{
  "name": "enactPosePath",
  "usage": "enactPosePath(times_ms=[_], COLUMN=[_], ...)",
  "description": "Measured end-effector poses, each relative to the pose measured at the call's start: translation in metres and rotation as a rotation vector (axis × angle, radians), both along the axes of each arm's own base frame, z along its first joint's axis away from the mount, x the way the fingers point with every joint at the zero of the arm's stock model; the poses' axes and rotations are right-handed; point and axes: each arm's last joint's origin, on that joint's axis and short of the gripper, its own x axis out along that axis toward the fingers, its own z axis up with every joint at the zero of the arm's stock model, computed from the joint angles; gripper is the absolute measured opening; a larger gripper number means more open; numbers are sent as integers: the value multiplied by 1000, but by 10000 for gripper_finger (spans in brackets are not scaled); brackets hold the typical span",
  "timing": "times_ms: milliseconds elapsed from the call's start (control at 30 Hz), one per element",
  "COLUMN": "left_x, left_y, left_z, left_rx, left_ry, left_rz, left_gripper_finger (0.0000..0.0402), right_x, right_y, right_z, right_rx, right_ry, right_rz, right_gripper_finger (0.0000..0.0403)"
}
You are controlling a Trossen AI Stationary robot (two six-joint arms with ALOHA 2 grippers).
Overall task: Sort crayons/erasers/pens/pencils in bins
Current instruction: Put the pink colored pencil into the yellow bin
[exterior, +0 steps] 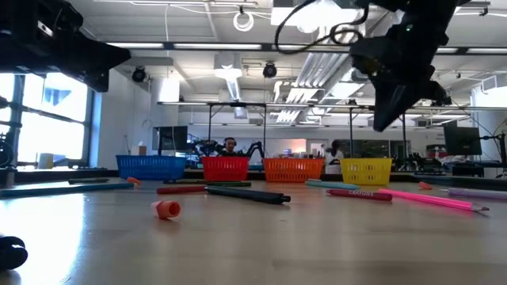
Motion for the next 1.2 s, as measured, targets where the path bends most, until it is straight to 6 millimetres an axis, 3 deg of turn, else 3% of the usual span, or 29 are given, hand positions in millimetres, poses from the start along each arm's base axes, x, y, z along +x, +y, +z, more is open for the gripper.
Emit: enactPosePath(times_ms=[300,733,967,1200], left_x=[0,0,0,0], left_y=[0,0,0,0], left_z=[0,0,0,0], left_rx=[0,0,0,0], left_ry=[0,0,0,1], left_rz=[-2,-3,-3,-3], left_gripper_finger=[0,0,0,0], right_x=[18,29,34,36], right_y=[11,-5,-6,-5], right_z=[-35,-59,-71,-77], right_rx=[201,251,264,268], right_ry=[136,202,224,247], right_rz=[-228,-349,-369,-376], right_gripper_finger=[7,114,110,74])
